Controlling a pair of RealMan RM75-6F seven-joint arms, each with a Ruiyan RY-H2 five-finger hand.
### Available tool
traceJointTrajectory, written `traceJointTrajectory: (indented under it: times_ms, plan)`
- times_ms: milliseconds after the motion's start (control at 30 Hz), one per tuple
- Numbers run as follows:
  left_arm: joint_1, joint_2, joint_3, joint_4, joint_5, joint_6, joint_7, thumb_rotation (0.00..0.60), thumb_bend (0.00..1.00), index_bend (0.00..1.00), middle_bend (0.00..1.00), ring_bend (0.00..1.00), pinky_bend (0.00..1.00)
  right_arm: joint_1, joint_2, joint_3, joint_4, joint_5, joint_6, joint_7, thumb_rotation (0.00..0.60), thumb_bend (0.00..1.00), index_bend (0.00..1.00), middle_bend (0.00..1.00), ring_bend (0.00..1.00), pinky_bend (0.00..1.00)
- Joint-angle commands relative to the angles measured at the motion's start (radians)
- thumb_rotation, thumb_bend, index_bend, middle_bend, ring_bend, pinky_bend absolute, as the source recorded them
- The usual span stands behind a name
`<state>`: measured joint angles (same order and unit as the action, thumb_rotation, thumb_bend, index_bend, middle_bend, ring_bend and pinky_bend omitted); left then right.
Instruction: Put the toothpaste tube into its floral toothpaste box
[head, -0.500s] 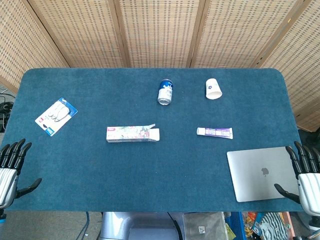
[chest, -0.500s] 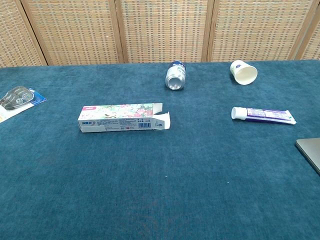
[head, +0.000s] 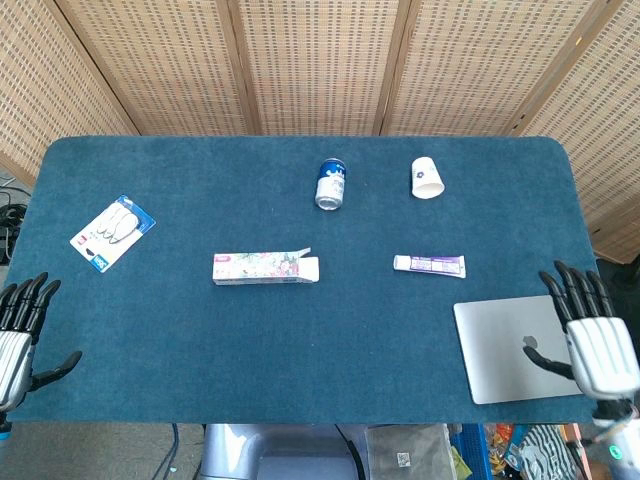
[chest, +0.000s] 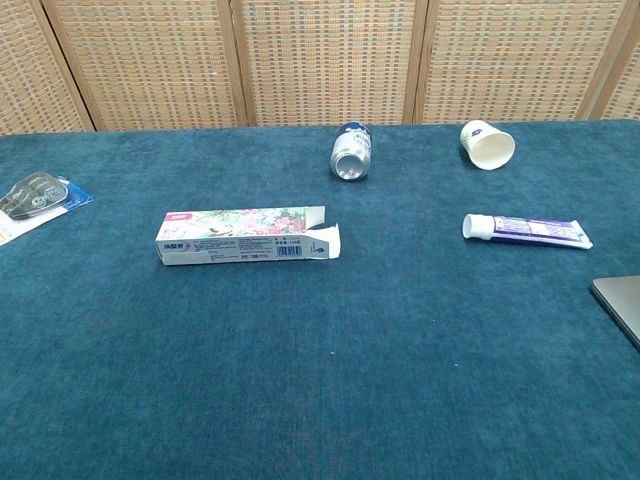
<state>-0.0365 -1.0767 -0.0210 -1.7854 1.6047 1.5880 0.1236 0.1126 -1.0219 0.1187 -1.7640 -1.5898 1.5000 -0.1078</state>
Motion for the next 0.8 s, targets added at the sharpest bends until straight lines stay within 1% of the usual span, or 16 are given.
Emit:
traceJointTrajectory:
  times_ms: [33,100,200,300,367,400,467,567,700,800]
  plan:
    - [-0.011,-0.001,-0.012,-0.003,-0.023,-0.019,-0.001,0.600,0.21,0.00,0.00,0.00,0.00,0.132,-0.052,0.080,0.049,0.107,-0.178,0.042,0.600,0.00,0.11,0.12,0.03,0.04]
    - [-0.019,-0.003,-0.021,-0.005,-0.044,-0.033,0.005,0.600,0.21,0.00,0.00,0.00,0.00,0.188,-0.087,0.111,0.082,0.168,-0.249,0.020,0.600,0.00,0.17,0.23,0.13,0.16]
    - [-0.028,-0.007,-0.030,-0.007,-0.070,-0.052,0.012,0.600,0.21,0.00,0.00,0.00,0.00,0.260,-0.151,0.143,0.138,0.270,-0.346,-0.030,0.600,0.00,0.22,0.30,0.20,0.25]
    - [-0.036,-0.010,-0.037,-0.008,-0.090,-0.068,0.021,0.600,0.21,0.00,0.00,0.00,0.00,0.320,-0.214,0.160,0.197,0.370,-0.429,-0.084,0.600,0.04,0.25,0.32,0.22,0.28]
    - [-0.043,-0.012,-0.044,-0.006,-0.109,-0.081,0.028,0.600,0.21,0.00,0.00,0.00,0.00,0.386,-0.300,0.163,0.292,0.466,-0.518,-0.148,0.600,0.08,0.26,0.33,0.23,0.28]
    - [-0.044,-0.013,-0.045,-0.006,-0.115,-0.083,0.030,0.600,0.21,0.00,0.00,0.00,0.00,0.405,-0.333,0.166,0.328,0.497,-0.531,-0.173,0.600,0.11,0.27,0.34,0.23,0.28]
    - [-0.045,-0.013,-0.046,-0.006,-0.120,-0.085,0.031,0.600,0.21,0.00,0.00,0.00,0.00,0.425,-0.368,0.167,0.365,0.532,-0.542,-0.202,0.600,0.13,0.28,0.35,0.24,0.28]
    - [-0.051,-0.016,-0.050,-0.005,-0.136,-0.097,0.037,0.600,0.21,0.00,0.00,0.00,0.00,0.463,-0.434,0.166,0.436,0.591,-0.566,-0.240,0.600,0.14,0.29,0.36,0.25,0.30]
    - [-0.058,-0.021,-0.052,-0.005,-0.145,-0.108,0.051,0.600,0.21,0.00,0.00,0.00,0.00,0.487,-0.475,0.166,0.482,0.620,-0.573,-0.260,0.600,0.18,0.30,0.37,0.26,0.32]
    - [-0.065,-0.026,-0.057,-0.003,-0.164,-0.121,0.063,0.600,0.21,0.00,0.00,0.00,0.00,0.521,-0.521,0.169,0.545,0.654,-0.598,-0.285,0.600,0.21,0.31,0.38,0.27,0.32]
